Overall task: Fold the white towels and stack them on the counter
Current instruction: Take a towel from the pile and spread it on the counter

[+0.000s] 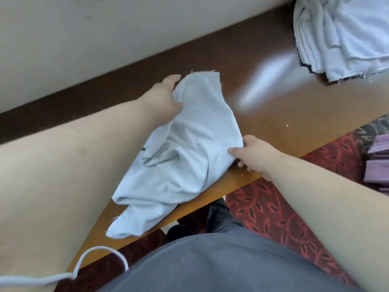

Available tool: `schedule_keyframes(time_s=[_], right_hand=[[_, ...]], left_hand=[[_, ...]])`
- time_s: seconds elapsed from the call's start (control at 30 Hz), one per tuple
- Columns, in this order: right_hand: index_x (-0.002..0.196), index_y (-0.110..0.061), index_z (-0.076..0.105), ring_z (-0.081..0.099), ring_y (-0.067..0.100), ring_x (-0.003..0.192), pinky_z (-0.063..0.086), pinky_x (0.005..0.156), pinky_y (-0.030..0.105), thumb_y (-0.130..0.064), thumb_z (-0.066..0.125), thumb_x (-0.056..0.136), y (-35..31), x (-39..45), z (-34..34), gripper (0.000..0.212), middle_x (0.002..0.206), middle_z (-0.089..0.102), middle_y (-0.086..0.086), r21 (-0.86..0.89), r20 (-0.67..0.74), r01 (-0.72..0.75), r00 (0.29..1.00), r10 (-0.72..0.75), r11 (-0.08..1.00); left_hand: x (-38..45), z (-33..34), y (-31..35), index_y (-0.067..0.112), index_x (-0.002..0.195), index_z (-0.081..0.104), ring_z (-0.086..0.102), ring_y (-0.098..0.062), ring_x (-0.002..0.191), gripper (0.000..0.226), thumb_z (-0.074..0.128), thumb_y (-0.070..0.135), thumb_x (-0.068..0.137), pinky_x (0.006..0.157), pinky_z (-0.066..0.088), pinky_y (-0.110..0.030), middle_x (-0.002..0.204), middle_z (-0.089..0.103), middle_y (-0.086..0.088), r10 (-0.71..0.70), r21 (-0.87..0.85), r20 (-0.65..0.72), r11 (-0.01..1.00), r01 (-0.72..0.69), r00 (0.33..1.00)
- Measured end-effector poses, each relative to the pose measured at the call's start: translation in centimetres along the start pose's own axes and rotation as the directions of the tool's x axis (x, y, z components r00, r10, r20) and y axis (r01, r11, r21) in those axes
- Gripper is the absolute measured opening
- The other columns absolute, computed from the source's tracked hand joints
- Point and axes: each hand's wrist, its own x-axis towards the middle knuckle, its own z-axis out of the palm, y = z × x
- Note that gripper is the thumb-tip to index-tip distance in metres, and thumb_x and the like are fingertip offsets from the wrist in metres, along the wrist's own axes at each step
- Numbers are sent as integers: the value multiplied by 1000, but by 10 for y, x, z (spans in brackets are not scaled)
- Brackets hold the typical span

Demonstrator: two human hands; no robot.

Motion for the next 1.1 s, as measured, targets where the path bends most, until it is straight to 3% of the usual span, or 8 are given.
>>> schedule_keyframes(time_s=[0.13, 0.23, 0.33, 0.47, 0.77, 0.87, 0.93, 1.1], right_hand=[[115, -24, 44, 58, 14, 87, 44, 62, 28, -37, 68, 85, -12, 4, 4, 41, 106, 59, -3, 18, -227, 54, 973, -48, 998], [138, -26, 36, 43, 25, 127, 43, 101, 39, -32, 68, 82, -36, 2, 16, 65, 139, 43, 2, -131, -407, 221, 877, -256, 966], [148, -28, 34, 27, 24, 140, 28, 113, 39, -30, 61, 90, -73, -2, 42, 64, 155, 30, 0, -473, -162, 469, 786, -597, 746], [155, -29, 26, 22, 28, 146, 29, 115, 43, -36, 55, 94, -114, 12, 72, 67, 163, 20, 0, -616, 177, 538, 807, -564, 576], [159, -28, 9, 1, 28, 152, 21, 120, 47, -59, 53, 91, -105, 26, 78, 86, 166, -2, 1, -749, 139, 332, 925, -355, 573], [151, -27, 32, 20, 31, 143, 33, 110, 46, -59, 46, 93, -114, 26, 75, 68, 160, 19, 4, -784, 55, 312, 896, -440, 537], [146, -26, 40, 22, 30, 141, 34, 108, 45, -53, 43, 97, -125, 30, 76, 56, 157, 25, 4, -791, 65, 364, 849, -524, 492], [157, -39, 6, -8, 25, 152, 14, 121, 50, -51, 43, 98, -122, 45, 75, 70, 167, -8, -5, -793, 176, 381, 890, -421, 475]], left_hand=[[-56, 19, -41, 25, 141, 34, 51, -32, 117, 89, 71, 65, 71, 84, 45, -42, 133, 48, -6, -253, 215, -88, 940, 266, 963], [-79, 15, -69, 15, 115, 54, 57, -26, 90, 55, 66, 56, 82, 70, 42, -34, 99, 59, -4, -326, 303, 87, 909, 287, 941], [-89, 5, -84, 12, 99, 57, 52, -27, 85, 26, 55, 38, 96, 68, 36, -32, 96, 60, -9, -225, 323, 92, 928, 184, 970], [-86, -16, -89, 15, 106, 59, 57, -33, 86, 19, 45, 26, 100, 69, 39, -34, 94, 63, -11, -59, 202, -154, 975, 90, 986], [-57, -49, -93, 30, 145, 35, 48, -32, 120, 62, 54, 9, 89, 98, 41, -40, 138, 42, -13, -127, -10, -454, 990, 138, 882], [-99, -2, -95, 28, 125, 53, 56, -28, 107, 33, 55, 27, 93, 89, 46, -36, 121, 53, -6, -102, 7, -282, 994, 109, 954], [-137, 36, -94, 32, 132, 47, 54, -24, 110, 40, 53, 38, 93, 90, 47, -37, 123, 52, -3, -122, 46, -60, 991, 125, 991], [-159, 77, -94, 37, 154, -1, 23, -28, 137, 77, 38, 64, 92, 106, 33, -50, 154, 13, -7, -287, 332, 75, 910, 247, 955]])
